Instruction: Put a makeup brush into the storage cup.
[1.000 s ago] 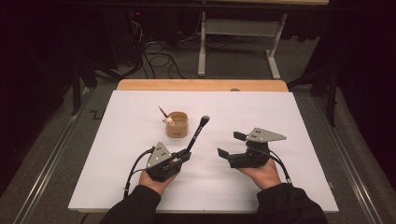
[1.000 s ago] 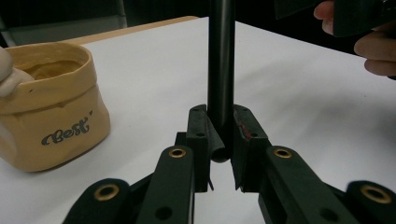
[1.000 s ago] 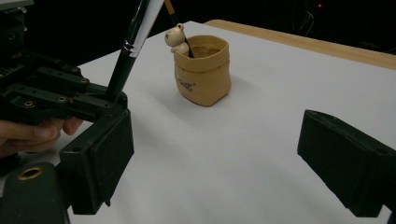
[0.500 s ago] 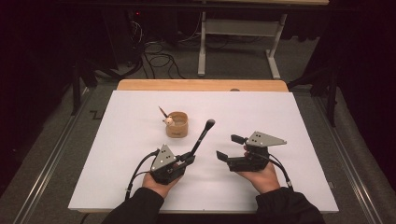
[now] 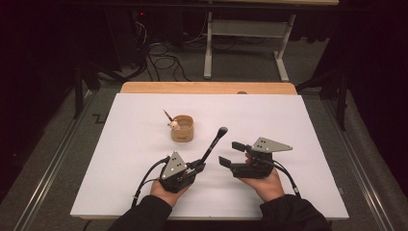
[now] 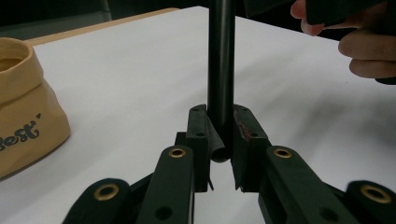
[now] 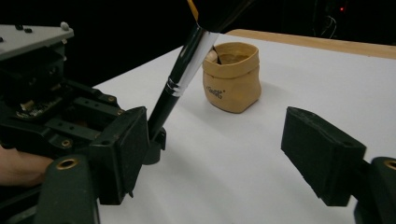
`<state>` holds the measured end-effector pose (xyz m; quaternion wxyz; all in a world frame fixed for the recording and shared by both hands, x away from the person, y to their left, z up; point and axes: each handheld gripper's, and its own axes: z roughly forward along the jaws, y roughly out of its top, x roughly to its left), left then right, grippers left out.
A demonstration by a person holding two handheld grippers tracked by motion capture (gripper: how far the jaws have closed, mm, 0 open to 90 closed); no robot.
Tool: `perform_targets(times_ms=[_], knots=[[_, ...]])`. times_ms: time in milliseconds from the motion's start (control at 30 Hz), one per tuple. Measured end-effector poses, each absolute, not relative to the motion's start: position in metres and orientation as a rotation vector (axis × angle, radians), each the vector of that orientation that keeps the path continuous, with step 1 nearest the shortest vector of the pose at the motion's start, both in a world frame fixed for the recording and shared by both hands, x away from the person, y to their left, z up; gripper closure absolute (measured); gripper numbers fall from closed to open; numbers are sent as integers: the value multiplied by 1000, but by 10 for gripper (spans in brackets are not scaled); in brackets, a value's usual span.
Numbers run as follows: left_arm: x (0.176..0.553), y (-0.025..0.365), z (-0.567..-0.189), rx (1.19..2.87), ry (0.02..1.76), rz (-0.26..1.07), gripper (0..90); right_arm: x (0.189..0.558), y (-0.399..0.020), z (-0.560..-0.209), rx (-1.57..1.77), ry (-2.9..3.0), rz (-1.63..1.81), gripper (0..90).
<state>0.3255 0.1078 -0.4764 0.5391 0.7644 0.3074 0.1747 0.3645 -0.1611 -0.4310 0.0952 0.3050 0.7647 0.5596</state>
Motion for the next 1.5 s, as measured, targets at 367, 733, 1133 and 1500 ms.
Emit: perform_targets(times_ms=[367,733,1133,1500], knots=[[323,100,-477,1819,718,398,792,364,-161,-433,973,2220,1754,335],[321,94,-479,1829,705,389,792,362,-157,-434,963,2188,1809,417],[320,89,-481,1837,696,383,792,364,-156,-435,1011,2181,1866,529],[320,87,-483,1843,692,387,792,366,-157,-437,1062,2172,1941,595]])
